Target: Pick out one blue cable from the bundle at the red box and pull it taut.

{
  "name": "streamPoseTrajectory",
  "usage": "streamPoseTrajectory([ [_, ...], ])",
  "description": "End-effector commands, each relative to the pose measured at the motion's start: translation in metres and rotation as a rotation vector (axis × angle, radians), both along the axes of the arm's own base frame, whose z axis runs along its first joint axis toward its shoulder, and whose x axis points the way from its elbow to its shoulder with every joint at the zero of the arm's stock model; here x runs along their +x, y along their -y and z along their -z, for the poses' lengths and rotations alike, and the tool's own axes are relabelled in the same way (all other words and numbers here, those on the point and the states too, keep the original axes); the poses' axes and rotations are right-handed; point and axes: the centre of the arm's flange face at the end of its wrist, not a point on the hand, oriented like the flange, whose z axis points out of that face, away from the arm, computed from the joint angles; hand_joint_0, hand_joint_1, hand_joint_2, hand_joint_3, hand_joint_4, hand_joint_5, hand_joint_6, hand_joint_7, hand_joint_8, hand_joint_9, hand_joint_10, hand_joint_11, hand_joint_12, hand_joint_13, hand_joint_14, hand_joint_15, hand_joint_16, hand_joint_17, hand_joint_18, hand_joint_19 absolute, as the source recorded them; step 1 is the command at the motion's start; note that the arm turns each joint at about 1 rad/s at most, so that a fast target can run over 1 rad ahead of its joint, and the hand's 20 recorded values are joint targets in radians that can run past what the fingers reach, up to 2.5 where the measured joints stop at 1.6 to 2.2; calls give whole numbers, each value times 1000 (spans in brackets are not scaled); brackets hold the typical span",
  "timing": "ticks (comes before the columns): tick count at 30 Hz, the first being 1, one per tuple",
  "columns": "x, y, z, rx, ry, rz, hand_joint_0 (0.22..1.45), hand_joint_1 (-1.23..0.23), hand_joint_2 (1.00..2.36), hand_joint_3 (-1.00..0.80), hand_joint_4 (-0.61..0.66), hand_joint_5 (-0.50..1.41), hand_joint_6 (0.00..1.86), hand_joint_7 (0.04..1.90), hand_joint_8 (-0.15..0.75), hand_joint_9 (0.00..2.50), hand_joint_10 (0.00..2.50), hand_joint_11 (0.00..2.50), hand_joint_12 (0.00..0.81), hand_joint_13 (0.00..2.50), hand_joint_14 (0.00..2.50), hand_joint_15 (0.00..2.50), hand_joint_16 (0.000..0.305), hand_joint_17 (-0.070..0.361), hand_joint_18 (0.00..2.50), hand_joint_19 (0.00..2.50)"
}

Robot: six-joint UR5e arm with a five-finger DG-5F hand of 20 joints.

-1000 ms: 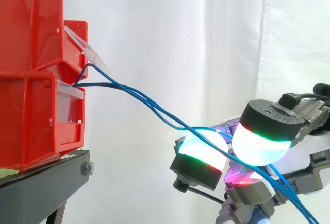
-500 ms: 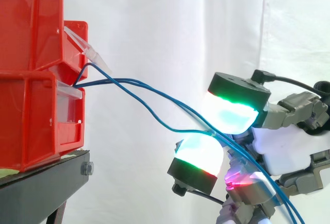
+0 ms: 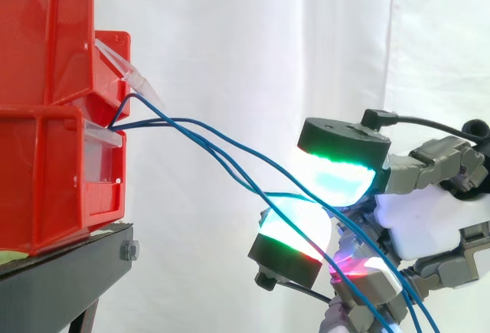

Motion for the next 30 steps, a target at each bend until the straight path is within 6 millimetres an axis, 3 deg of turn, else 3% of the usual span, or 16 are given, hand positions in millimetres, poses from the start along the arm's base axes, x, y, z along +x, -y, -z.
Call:
streamPoseTrajectory([
  [1, 0, 0, 1, -1, -5, 0, 650, -779, 1015, -336, -30, -119, 888, 1039, 298, 1125, 29, 930, 307, 894, 16, 421, 40, 91, 892, 715],
  [5, 0, 0, 0, 0, 1, 0, 688, -821, 1014, -346, -40, -129, 907, 1008, 297, 1121, 27, 940, 306, 897, 16, 420, 40, 91, 895, 712],
  [11, 0, 0, 1, 1, 0, 3, 703, -809, 1000, -496, -32, -137, 914, 975, 296, 1129, 29, 956, 302, 913, 17, 432, 40, 90, 894, 711],
  [15, 0, 0, -1, 0, 3, 1, 686, -804, 1014, -349, -57, -122, 924, 1019, 286, 1147, 27, 915, 304, 920, 18, 421, 40, 90, 895, 714],
  [19, 0, -1, -1, 0, 3, -2, 680, -794, 1011, -373, -57, -122, 923, 1008, 287, 1145, 28, 920, 305, 920, 16, 426, 40, 91, 899, 713],
  [24, 0, 0, 0, 2, 0, -1, 669, -846, 1023, -173, -105, -101, 923, 1089, 270, 1171, 29, 862, 301, 930, 17, 435, 40, 90, 904, 711],
  [30, 0, 0, 0, 0, 0, -1, 661, -865, 1025, -109, -101, -86, 913, 1138, 265, 1197, 27, 850, 298, 900, 16, 399, 40, 90, 918, 695],
])
